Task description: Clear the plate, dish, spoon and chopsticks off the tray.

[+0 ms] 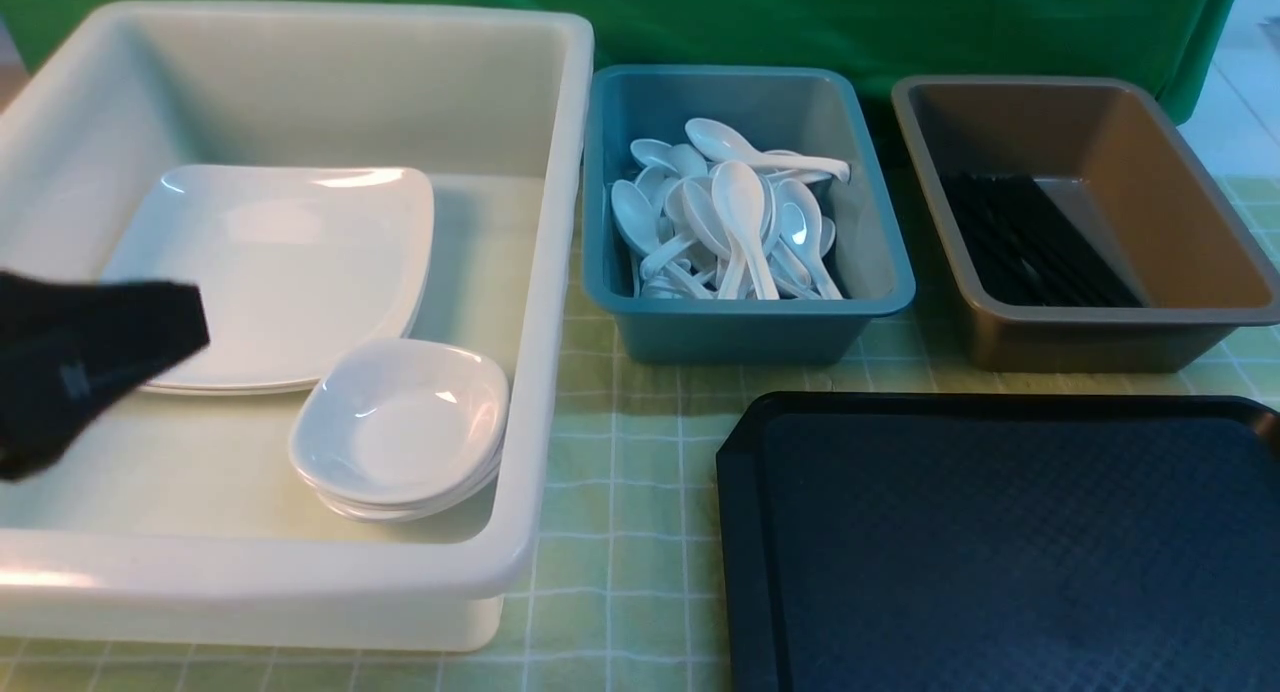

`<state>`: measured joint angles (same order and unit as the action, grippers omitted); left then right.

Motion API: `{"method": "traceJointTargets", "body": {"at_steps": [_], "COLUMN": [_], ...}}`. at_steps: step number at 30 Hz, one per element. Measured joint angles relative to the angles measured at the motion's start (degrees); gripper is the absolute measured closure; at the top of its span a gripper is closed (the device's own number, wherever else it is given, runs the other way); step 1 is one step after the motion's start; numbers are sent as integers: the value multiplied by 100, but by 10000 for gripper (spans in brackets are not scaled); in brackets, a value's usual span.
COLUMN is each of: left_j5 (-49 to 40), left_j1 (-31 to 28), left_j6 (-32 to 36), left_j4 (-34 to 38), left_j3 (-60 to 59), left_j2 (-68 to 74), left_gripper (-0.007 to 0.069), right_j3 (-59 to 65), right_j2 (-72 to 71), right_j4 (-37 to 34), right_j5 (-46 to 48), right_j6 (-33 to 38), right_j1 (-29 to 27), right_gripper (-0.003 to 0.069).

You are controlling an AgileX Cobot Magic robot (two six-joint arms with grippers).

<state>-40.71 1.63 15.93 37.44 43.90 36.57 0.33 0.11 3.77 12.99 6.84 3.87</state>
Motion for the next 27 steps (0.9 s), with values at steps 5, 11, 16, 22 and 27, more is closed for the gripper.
{"method": "traceJointTargets", "body": {"at_steps": [5,11,16,22,27], "left_j5": [144,532,1546,2763,3084], "left_j1": [0,0,0,-15,-468], "left_j6": [0,36,16,-1030,-1703], "left_j4": [-902,-1439,-1670,-2917,-3425], "left_j3": [-209,-385,-973,-2504,-3535], "left_j2": [6,6,-166,-1506,-2756], "left_gripper": [636,636,636,636,636], "right_j3": [0,0,0,0,0], "right_j2": [0,0,0,0,0], "right_j4": [0,0,0,0,0], "right_j5": [0,0,0,0,0], "right_j6": [0,0,0,0,0], "right_j1": [0,0,0,0,0], "right_gripper": [439,439,439,437,426]}}
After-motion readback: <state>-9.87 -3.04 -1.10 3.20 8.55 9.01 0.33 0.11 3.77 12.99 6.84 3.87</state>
